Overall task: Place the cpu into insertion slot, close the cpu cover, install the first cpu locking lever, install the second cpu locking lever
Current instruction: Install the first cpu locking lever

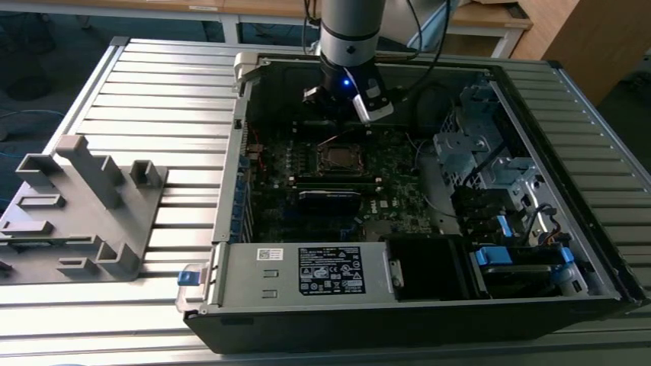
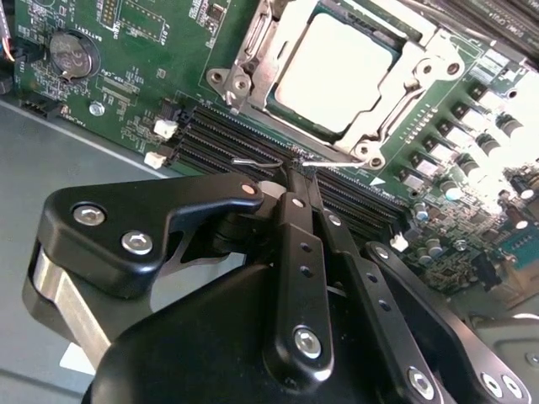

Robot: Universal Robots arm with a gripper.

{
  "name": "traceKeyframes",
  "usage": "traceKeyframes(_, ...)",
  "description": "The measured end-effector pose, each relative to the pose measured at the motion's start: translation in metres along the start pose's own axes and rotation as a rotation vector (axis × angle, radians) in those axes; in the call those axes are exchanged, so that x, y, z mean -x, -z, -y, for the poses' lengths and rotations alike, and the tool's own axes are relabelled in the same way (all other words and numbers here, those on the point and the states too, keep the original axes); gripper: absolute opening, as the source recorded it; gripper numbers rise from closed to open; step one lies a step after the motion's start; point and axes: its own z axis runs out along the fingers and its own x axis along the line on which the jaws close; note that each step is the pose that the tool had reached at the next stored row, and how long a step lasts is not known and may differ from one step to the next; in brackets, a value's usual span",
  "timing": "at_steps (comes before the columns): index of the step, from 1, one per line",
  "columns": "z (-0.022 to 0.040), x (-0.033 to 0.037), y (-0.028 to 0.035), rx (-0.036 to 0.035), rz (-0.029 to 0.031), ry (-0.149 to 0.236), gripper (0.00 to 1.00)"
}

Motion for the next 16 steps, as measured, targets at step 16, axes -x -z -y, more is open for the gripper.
traceKeyframes(16, -0.0036, 0.0055, -0.0095, -0.0350, 0.0055, -0.023, 0.11)
